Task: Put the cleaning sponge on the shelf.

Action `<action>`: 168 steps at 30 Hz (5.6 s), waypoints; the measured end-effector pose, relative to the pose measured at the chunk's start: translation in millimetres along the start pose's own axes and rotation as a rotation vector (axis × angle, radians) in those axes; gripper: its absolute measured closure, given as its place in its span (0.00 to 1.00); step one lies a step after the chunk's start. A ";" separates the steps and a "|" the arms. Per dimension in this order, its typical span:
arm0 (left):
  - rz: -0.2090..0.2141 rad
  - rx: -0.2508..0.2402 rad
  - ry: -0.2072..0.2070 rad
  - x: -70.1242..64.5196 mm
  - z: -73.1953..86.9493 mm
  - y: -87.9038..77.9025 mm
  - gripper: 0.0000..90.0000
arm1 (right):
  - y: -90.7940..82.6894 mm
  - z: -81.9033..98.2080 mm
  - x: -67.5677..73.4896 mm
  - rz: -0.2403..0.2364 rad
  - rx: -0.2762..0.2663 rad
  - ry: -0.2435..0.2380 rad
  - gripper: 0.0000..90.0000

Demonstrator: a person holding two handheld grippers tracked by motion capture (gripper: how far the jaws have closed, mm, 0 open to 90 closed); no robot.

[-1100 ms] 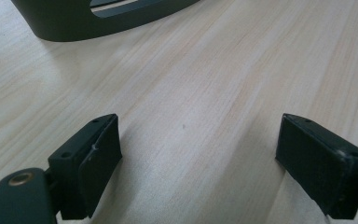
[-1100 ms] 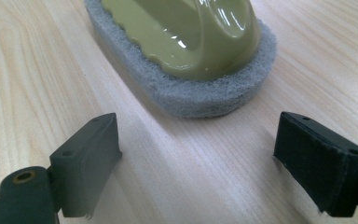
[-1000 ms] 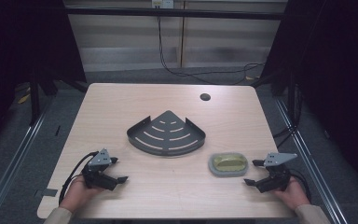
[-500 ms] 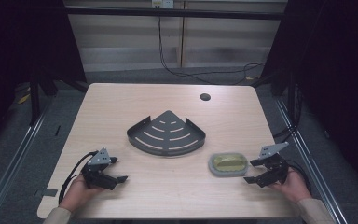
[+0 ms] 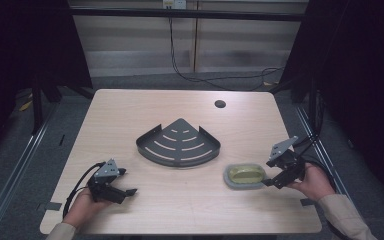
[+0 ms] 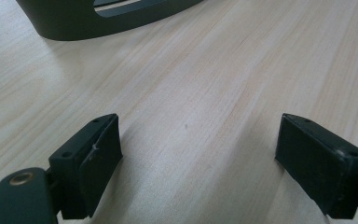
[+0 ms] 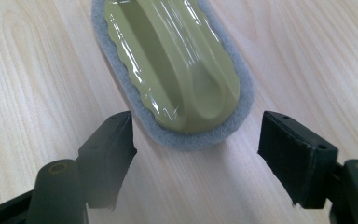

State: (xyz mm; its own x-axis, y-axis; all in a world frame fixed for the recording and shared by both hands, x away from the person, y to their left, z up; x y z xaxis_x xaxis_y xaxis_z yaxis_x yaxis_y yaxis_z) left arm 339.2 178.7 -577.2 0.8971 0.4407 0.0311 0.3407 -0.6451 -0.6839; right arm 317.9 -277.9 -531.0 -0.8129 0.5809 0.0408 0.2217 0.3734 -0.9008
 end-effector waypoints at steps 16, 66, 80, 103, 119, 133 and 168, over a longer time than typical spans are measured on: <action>0.003 -0.002 0.001 -0.5 -0.2 0.4 0.15 | 8.0 -37.4 14.1 -0.011 0.160 -0.156 0.43; 0.006 -0.002 -0.007 -0.3 -0.1 0.0 0.15 | 9.5 -56.8 18.6 -0.065 0.316 -0.135 0.79; 0.006 -0.002 -0.003 -0.2 -0.1 0.0 0.15 | -4.8 -74.4 7.9 -0.017 0.315 0.005 0.79; 0.005 -0.002 -0.002 0.1 -0.1 -0.1 0.15 | -17.7 -107.5 -7.2 0.063 0.278 0.220 0.79; 0.005 -0.001 -0.001 0.1 -0.1 -0.1 0.15 | -23.0 -133.2 -14.2 0.105 0.247 0.272 0.79; 0.008 -0.005 -0.003 0.0 -0.3 0.1 0.15 | -18.9 -151.2 -19.4 0.118 0.219 0.302 0.79; 0.011 -0.002 -0.003 -0.1 -0.2 -0.2 0.15 | -10.3 -191.7 -22.8 0.133 0.227 0.281 0.79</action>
State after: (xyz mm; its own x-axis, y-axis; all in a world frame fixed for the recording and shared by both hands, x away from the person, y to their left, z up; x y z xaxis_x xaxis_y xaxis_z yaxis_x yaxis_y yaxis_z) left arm 339.1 178.7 -576.9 0.9000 0.4355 0.0210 0.3313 -0.6516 -0.6824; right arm 437.4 -156.4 -439.8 -0.5988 0.8009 0.0059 0.1648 0.1304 -0.9777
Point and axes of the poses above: each handheld gripper's, and its own axes: y roughly forward along the jaws, z roughly out of its underside, x roughly to its left, the point moved 10 cm from there along y, roughly forward along the jaws, and after that the axes turned 5 degrees about y, right-handed, at the moved point
